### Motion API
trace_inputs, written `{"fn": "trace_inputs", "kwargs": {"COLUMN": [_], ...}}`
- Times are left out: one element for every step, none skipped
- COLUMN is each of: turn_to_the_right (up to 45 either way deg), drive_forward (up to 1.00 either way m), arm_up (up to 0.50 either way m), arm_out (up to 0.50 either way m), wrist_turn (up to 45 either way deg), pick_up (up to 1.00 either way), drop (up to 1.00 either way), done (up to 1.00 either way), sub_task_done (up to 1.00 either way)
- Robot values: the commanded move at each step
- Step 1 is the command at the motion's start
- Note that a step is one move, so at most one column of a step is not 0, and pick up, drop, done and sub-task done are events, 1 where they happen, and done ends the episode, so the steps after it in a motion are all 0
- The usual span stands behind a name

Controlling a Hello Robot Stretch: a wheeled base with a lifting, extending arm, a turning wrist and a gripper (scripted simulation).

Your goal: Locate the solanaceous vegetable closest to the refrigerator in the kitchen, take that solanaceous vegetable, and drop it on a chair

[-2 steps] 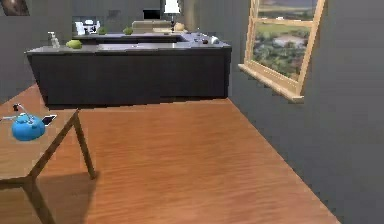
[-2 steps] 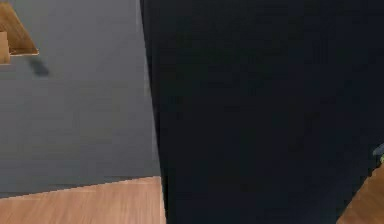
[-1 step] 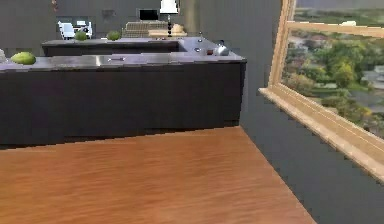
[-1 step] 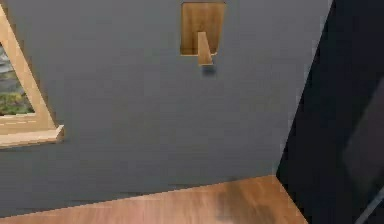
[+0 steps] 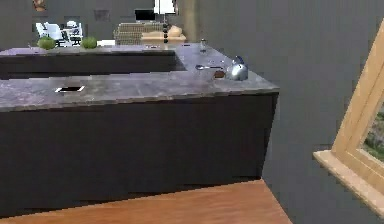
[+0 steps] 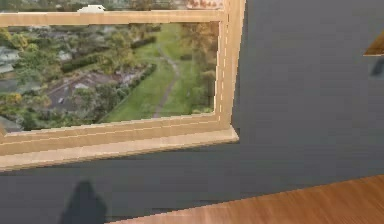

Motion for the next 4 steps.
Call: {"fn": "trace_inputs", "kwargs": {"turn_to_the_right": [0.0,-45.0,-45.0,-30.0], "drive_forward": [0.70,0.00,0.00,0.00], "arm_up": [0.00,0.00,0.00,0.00], "arm_out": [0.00,0.00,0.00,0.00], "wrist_turn": [0.0,0.0,0.0,0.0], "pick_up": [0.00,0.00,0.00,0.00], "drop": [0.00,0.00,0.00,0.00], "done": [0.00,0.00,0.00,0.00], "sub_task_done": [0.00,0.00,0.00,0.00]}}
